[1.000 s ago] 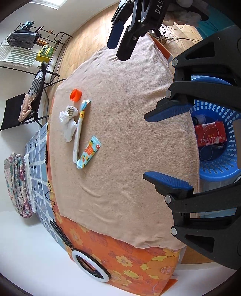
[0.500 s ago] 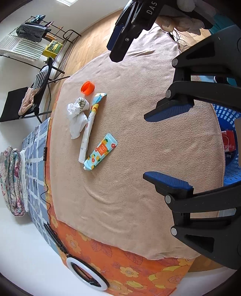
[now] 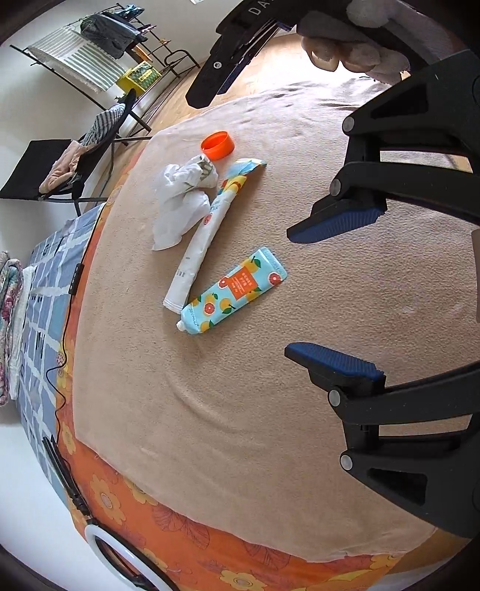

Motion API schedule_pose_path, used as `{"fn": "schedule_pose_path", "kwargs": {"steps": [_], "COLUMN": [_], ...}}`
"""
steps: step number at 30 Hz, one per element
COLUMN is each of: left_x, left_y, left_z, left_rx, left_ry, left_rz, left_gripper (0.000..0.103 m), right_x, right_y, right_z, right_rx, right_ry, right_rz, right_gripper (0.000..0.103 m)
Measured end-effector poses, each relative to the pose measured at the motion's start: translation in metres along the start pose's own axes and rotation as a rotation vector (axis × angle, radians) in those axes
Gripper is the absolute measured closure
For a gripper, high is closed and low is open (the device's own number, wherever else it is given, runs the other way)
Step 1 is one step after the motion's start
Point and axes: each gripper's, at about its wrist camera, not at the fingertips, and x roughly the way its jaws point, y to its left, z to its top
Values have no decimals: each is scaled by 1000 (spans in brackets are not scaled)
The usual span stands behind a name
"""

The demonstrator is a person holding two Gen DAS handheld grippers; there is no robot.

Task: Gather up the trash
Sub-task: 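Grasp the blue fruit-print tube with the left tool while the right tool grasps the white tissue, then lift the fruit-print tube with the left tool while the right tool lifts the tissue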

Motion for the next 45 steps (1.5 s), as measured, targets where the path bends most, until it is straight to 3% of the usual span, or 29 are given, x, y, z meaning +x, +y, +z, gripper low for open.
{"fn": "schedule_pose_path", "kwargs": {"steps": [11,15,23,27,39,45], "left_x": [39,53,73,76,71,70], "left_y": [4,8,10,7,3,-5], "left_z": [31,36,44,46,50,51], "left_rx": [-59,-79,-86,-75,-57,-39], "left_ry": [3,17,32,27,-33,-52], "left_rz": [30,33,41,49,52,32], "left_gripper": [46,53,55,62,100,101], "right_x": [46,62,88,96,108,116], "right_y": [-24,-30,-37,-35,-33,-32], "right_z": [32,35,33,32,26,24], "right_rx": [131,150,178,169,173,169], "right_ry": [30,48,87,98,119,133], "right_rz": [11,-7,-14,-23,-31,-40], "right_gripper": [27,27,27,27,27,27]}}
